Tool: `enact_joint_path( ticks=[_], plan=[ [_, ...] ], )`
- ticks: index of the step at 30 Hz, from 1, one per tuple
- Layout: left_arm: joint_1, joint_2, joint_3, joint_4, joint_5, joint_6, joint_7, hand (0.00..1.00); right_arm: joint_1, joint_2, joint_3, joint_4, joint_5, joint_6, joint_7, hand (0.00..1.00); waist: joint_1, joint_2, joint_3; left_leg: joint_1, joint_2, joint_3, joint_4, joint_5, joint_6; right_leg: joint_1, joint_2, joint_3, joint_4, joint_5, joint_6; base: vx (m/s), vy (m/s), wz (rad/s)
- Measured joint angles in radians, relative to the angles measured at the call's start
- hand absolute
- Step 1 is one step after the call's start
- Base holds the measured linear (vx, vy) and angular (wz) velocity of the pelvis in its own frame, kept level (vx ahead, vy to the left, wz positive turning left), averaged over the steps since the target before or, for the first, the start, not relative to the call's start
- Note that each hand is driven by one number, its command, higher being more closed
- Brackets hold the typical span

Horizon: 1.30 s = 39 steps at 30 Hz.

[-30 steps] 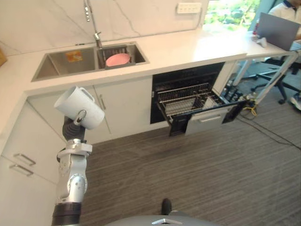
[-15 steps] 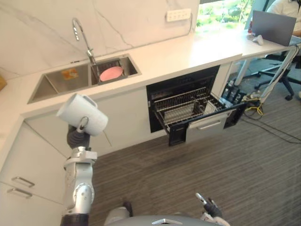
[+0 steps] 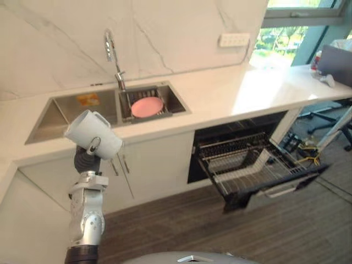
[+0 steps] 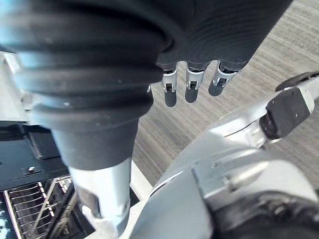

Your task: Walk over to the sink, pick up the cup, carry it to the dishwasher, place the cup inside the dishwasher, then close the dishwasher door

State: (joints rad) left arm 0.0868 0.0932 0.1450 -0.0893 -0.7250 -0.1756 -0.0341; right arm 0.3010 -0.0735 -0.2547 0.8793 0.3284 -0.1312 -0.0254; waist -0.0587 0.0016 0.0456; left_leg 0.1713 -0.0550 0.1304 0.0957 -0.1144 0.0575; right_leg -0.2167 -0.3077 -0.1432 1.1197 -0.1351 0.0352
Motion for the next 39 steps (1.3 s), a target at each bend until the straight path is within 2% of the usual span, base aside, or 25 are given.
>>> enact_joint_path(
  ticks=[1, 2, 4, 5, 6, 7, 8, 10, 12, 13, 14, 15, 17, 19, 21, 25, 29, 30, 31, 32, 34, 36, 37, 38, 39],
  plan=[
    [-0.004, 0.004, -0.003, -0.001, 0.000, 0.000, 0.006, 1.00, 0.000, 0.010, 0.001, -0.032, 0.002, -0.007, -0.012, 0.00, -0.007, -0.002, 0.002, 0.007, 0.001, -0.003, -0.012, -0.003, 0.001, -0.028, 0.017, -0.007, -0.027, -0.022, 0.001, 0.27, -0.034, 0.10],
    [-0.020, 0.005, -0.012, -0.002, 0.000, 0.002, 0.011, 1.00, 0.002, 0.032, 0.001, -0.109, 0.023, -0.018, -0.039, 0.00, -0.015, 0.000, 0.018, 0.020, 0.013, -0.002, -0.012, -0.017, -0.007, -0.065, 0.058, -0.033, -0.140, -0.060, 0.002, 0.32, -0.105, -0.05],
    [-0.021, 0.004, -0.053, -0.041, 0.003, 0.012, 0.009, 1.00, 0.016, 0.060, 0.010, -0.243, 0.029, -0.045, -0.074, 0.00, -0.019, 0.012, 0.048, 0.050, 0.047, 0.014, -0.004, -0.052, -0.027, -0.063, 0.111, -0.119, -0.435, -0.057, 0.009, 0.28, -0.118, -0.20],
    [-0.016, 0.004, -0.055, -0.062, 0.004, 0.018, 0.007, 1.00, 0.019, 0.064, 0.018, -0.280, 0.030, -0.050, -0.082, 0.00, -0.018, 0.009, 0.051, 0.055, 0.052, 0.022, 0.000, -0.064, -0.033, -0.057, 0.119, -0.136, -0.509, -0.037, -0.002, 0.19, -0.111, -0.29],
    [-0.008, 0.004, -0.061, -0.098, 0.013, 0.027, 0.006, 1.00, 0.020, 0.066, 0.043, -0.334, 0.030, -0.058, -0.092, 0.00, -0.019, 0.003, 0.057, 0.071, 0.061, 0.037, 0.015, -0.091, -0.050, -0.047, 0.126, -0.156, -0.600, 0.015, -0.015, 0.27, -0.180, -0.40],
    [0.008, 0.005, -0.067, -0.148, 0.025, 0.033, 0.005, 1.00, 0.030, 0.066, 0.089, -0.418, 0.027, -0.074, -0.109, 0.00, -0.020, -0.020, 0.057, 0.097, 0.066, 0.055, 0.044, -0.137, -0.074, -0.026, 0.123, -0.170, -0.682, 0.158, -0.038, 0.35, -0.265, -0.62],
    [0.023, -0.007, -0.070, -0.179, 0.033, 0.032, 0.003, 1.00, 0.028, 0.063, 0.134, -0.504, 0.017, -0.091, -0.126, 0.00, -0.016, -0.025, 0.049, 0.116, 0.087, 0.076, 0.080, -0.184, -0.094, -0.004, 0.147, -0.170, -0.689, 0.131, -0.077, 0.32, -0.255, -0.61],
    [0.018, -0.030, -0.092, -0.182, 0.034, 0.032, 0.000, 1.00, 0.039, 0.061, 0.161, -0.603, 0.012, -0.090, -0.175, 0.00, -0.022, 0.019, 0.052, 0.113, 0.133, 0.105, 0.097, -0.201, -0.099, -0.007, 0.199, -0.169, -0.694, 0.124, -0.075, 0.25, -0.209, -0.42],
    [0.014, -0.036, -0.103, -0.194, 0.033, 0.029, -0.001, 1.00, 0.060, 0.070, 0.203, -0.689, -0.027, -0.100, -0.186, 0.00, -0.027, 0.032, 0.059, 0.111, 0.145, 0.127, 0.095, -0.208, -0.097, -0.013, 0.224, -0.167, -0.708, 0.093, -0.085, 0.14, -0.148, -0.30],
    [0.014, -0.036, -0.109, -0.196, 0.033, 0.028, -0.002, 1.00, 0.056, 0.069, 0.228, -0.791, -0.060, -0.134, -0.191, 0.00, -0.026, 0.042, 0.059, 0.116, 0.155, 0.144, 0.099, -0.213, -0.096, -0.011, 0.243, -0.163, -0.722, 0.080, -0.078, 0.05, -0.112, -0.31],
    [0.012, -0.036, -0.109, -0.197, 0.031, 0.021, -0.002, 1.00, 0.035, 0.066, 0.245, -0.901, -0.087, -0.195, -0.193, 0.00, -0.024, 0.045, 0.057, 0.122, 0.162, 0.149, 0.107, -0.221, -0.081, 0.000, 0.259, -0.159, -0.728, 0.072, -0.081, 0.02, -0.104, -0.26],
    [0.011, -0.036, -0.108, -0.197, 0.031, 0.015, -0.001, 1.00, 0.018, 0.066, 0.250, -0.946, -0.104, -0.232, -0.193, 0.00, -0.023, 0.046, 0.057, 0.125, 0.167, 0.150, 0.112, -0.225, -0.074, 0.007, 0.265, -0.160, -0.732, 0.070, -0.083, -0.02, -0.088, -0.16],
    [0.011, -0.036, -0.105, -0.198, 0.020, -0.007, 0.003, 1.00, -0.039, 0.064, 0.247, -1.053, -0.122, -0.355, -0.193, 0.00, 0.001, 0.046, 0.033, 0.126, 0.178, 0.151, 0.111, -0.233, -0.051, 0.007, 0.293, -0.151, -0.752, 0.062, -0.093, -0.03, -0.079, -0.15],
    [0.016, -0.035, -0.096, -0.197, 0.019, -0.011, 0.008, 1.00, -0.068, 0.065, 0.234, -1.067, -0.120, -0.403, -0.186, 0.00, 0.017, 0.040, 0.026, 0.118, 0.175, 0.150, 0.120, -0.203, -0.017, 0.019, 0.299, -0.143, -0.790, 0.068, -0.086, -0.02, -0.052, -0.12],
    [0.022, -0.035, -0.085, -0.197, 0.019, -0.012, 0.008, 1.00, -0.056, 0.071, 0.223, -1.067, -0.116, -0.412, -0.151, 0.00, 0.024, 0.035, 0.023, 0.096, 0.170, 0.142, 0.158, -0.146, 0.004, 0.059, 0.302, -0.138, -0.879, 0.096, -0.080, 0.01, -0.042, -0.04],
    [0.028, -0.035, -0.071, -0.189, 0.018, -0.022, 0.008, 1.00, -0.039, 0.068, 0.197, -1.069, -0.057, -0.412, -0.094, 0.00, 0.023, 0.037, 0.024, 0.041, 0.171, 0.137, 0.281, -0.083, -0.002, 0.114, 0.309, -0.109, -0.992, 0.138, -0.080, 0.08, -0.033, -0.17],
    [0.057, -0.035, -0.102, -0.155, 0.018, -0.032, 0.008, 1.00, -0.024, 0.064, 0.194, -1.198, -0.012, -0.415, -0.037, 0.00, 0.016, 0.030, 0.036, -0.073, 0.201, 0.070, 0.577, 0.007, -0.087, 0.184, 0.316, -0.080, -1.031, 0.141, -0.087, 0.13, -0.023, -0.23],
    [0.066, -0.036, -0.115, -0.152, 0.018, -0.032, 0.008, 1.00, -0.023, 0.060, 0.193, -1.215, 0.002, -0.416, -0.027, 0.00, 0.015, 0.034, 0.033, -0.085, 0.205, 0.057, 0.601, -0.009, -0.096, 0.189, 0.320, -0.076, -1.031, 0.141, -0.088, 0.13, -0.006, -0.24],
    [0.079, -0.036, -0.134, -0.150, 0.009, -0.032, 0.005, 1.00, -0.024, 0.047, 0.197, -1.234, 0.031, -0.415, 0.003, 0.00, 0.016, 0.036, 0.032, -0.099, 0.205, 0.050, 0.604, -0.056, -0.104, 0.199, 0.323, -0.062, -1.032, 0.137, -0.093, 0.11, 0.004, -0.32],
    [0.088, -0.036, -0.148, -0.150, 0.001, -0.032, 0.004, 1.00, -0.023, 0.038, 0.207, -1.251, 0.053, -0.406, 0.030, 0.00, 0.021, 0.036, 0.032, -0.119, 0.201, 0.040, 0.572, -0.101, -0.100, 0.200, 0.322, -0.046, -1.033, 0.136, -0.094, 0.10, 0.015, -0.39],
    [0.106, -0.040, -0.152, -0.150, -0.002, -0.035, -0.003, 1.00, -0.031, 0.022, 0.259, -1.265, 0.105, -0.386, 0.075, 0.00, 0.035, 0.033, 0.033, -0.122, 0.191, 0.020, 0.450, -0.136, -0.096, 0.199, 0.315, -0.007, -1.033, 0.136, -0.094, 0.09, 0.055, -0.54],
    [0.115, -0.057, -0.167, -0.153, -0.012, -0.036, -0.012, 1.00, -0.033, 0.020, 0.310, -1.273, 0.159, -0.353, 0.126, 0.00, 0.043, 0.034, 0.029, -0.119, 0.173, -0.027, 0.307, -0.135, -0.094, 0.196, 0.300, 0.014, -1.028, 0.135, -0.090, 0.07, 0.122, -0.43],
    [0.116, -0.076, -0.189, -0.159, -0.016, -0.039, -0.017, 1.00, -0.033, 0.019, 0.342, -1.283, 0.195, -0.326, 0.155, 0.00, 0.052, 0.044, 0.023, -0.121, 0.166, -0.055, 0.215, -0.089, -0.089, 0.187, 0.295, 0.027, -1.018, 0.131, -0.075, 0.05, 0.203, -0.28],
    [0.115, -0.091, -0.219, -0.167, -0.016, -0.040, -0.020, 1.00, -0.036, 0.013, 0.372, -1.299, 0.221, -0.306, 0.172, 0.00, 0.057, 0.063, 0.013, -0.127, 0.171, -0.057, 0.140, 0.002, -0.085, 0.174, 0.296, 0.032, -1.001, 0.122, -0.059, 0.05, 0.224, -0.24],
    [0.115, -0.097, -0.236, -0.171, -0.015, -0.040, -0.023, 1.00, -0.039, 0.007, 0.385, -1.302, 0.233, -0.297, 0.185, 0.00, 0.057, 0.072, 0.007, -0.130, 0.175, -0.052, 0.120, 0.023, -0.101, 0.164, 0.297, 0.035, -0.991, 0.117, -0.050, 0.05, 0.173, -0.16]
  ],
)
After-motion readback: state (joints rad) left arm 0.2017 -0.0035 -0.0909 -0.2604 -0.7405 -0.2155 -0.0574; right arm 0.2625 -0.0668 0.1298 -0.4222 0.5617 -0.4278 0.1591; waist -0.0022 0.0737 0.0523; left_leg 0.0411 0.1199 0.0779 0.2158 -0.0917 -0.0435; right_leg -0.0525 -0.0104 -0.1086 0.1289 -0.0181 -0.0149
